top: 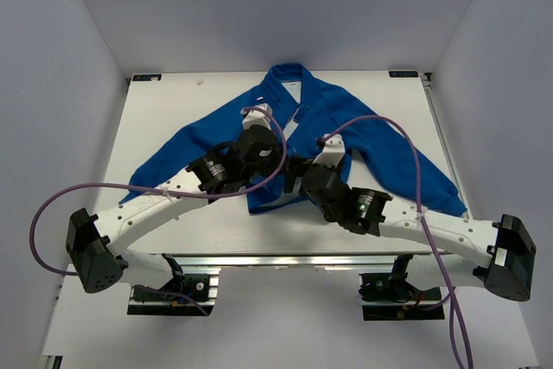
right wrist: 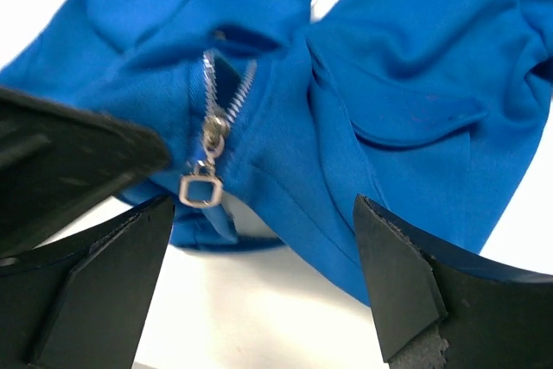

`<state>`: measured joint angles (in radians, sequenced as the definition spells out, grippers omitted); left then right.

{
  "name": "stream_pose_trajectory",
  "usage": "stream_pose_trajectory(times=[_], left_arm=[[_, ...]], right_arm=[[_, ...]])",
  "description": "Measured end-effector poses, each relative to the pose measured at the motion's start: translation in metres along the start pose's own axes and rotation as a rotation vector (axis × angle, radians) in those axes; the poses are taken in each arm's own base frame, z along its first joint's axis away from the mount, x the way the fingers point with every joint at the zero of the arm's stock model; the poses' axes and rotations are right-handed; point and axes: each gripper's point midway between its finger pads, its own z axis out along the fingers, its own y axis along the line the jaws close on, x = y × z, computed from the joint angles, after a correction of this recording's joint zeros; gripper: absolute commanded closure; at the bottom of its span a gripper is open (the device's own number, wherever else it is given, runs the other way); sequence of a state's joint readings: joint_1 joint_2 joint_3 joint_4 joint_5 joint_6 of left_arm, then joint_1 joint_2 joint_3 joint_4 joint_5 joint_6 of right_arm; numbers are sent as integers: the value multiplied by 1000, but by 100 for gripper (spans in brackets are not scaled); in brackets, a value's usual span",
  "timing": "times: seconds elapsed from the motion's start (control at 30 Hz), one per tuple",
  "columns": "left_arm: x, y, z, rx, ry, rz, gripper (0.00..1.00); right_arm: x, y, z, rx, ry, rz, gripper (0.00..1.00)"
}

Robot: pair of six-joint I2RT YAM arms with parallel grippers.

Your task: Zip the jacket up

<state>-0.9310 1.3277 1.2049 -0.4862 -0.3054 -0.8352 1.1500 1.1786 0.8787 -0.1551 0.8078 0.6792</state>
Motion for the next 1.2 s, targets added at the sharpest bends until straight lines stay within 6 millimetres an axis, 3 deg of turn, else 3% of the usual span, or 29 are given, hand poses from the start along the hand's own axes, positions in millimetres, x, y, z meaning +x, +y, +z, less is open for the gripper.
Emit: stream_pose_trajectory(times=[0.07, 0.17, 0.33, 0.47, 0.57, 0.73, 1.0, 1.2], left_arm=[[2, -3, -1, 12, 7, 0, 100], [3, -5, -1, 18, 8, 0, 100], [2, -9, -2, 41, 6, 1, 100], [3, -12, -4, 64, 8, 1, 100], [4, -14, -5, 79, 14, -1, 100], [7, -13, -8, 87, 22, -1, 100], [5, -13, -14, 101, 14, -6, 100], [5, -15, -14, 110, 17, -9, 100]], right_arm=[[8, -5, -4, -24, 17, -15, 11], [0, -3, -21, -109, 6, 10, 11], [-28, 18, -60, -355, -48, 83, 11], [-29, 37, -73, -477, -32, 82, 11], [-12, 44, -71, -530, 16, 63, 11], [10, 39, -59, -561, 60, 59, 11], [16, 28, -36, -633, 59, 150, 11], [6, 43, -37, -736, 36, 164, 11]])
